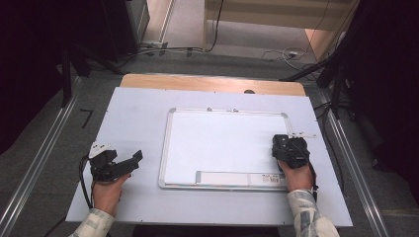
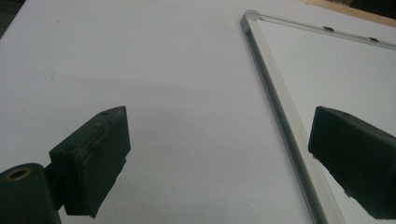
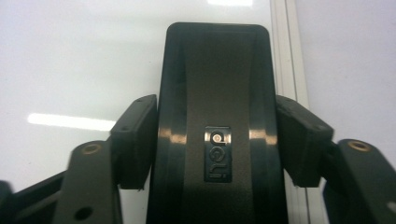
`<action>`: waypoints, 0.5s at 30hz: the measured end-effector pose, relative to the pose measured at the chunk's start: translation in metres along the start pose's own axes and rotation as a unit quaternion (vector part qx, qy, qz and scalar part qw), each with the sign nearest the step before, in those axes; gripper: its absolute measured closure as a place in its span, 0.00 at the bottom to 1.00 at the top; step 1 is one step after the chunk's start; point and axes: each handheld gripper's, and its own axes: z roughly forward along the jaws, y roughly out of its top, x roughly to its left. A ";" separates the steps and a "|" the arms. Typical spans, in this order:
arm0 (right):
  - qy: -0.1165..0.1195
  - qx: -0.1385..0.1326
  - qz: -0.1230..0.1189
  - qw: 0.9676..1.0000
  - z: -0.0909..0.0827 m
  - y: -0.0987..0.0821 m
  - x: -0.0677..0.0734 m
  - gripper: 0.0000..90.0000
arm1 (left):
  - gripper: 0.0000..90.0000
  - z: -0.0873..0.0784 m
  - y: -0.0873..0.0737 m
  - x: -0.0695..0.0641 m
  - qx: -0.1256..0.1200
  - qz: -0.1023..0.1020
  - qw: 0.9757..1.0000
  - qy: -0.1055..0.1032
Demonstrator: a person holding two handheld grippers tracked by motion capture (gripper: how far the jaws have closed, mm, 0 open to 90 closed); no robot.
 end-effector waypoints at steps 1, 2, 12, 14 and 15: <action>0.002 0.001 -0.001 1.000 0.000 0.000 0.000 0.33 | 0.07 0.000 0.000 0.000 0.000 0.000 1.000 0.000; 0.004 0.003 0.000 1.000 0.001 0.000 0.001 0.31 | 0.07 0.000 0.000 0.000 -0.001 0.000 1.000 0.000; 0.003 -0.009 -0.002 1.000 -0.006 0.003 0.002 0.25 | 0.07 0.000 0.000 0.000 -0.002 -0.002 1.000 0.000; 0.010 -0.019 0.002 1.000 -0.011 0.005 0.001 0.25 | 0.07 0.000 0.000 0.000 -0.002 -0.002 1.000 0.000; 0.008 -0.025 0.000 1.000 -0.013 0.005 0.001 0.25 | 0.07 0.000 0.000 0.000 -0.002 -0.002 1.000 0.000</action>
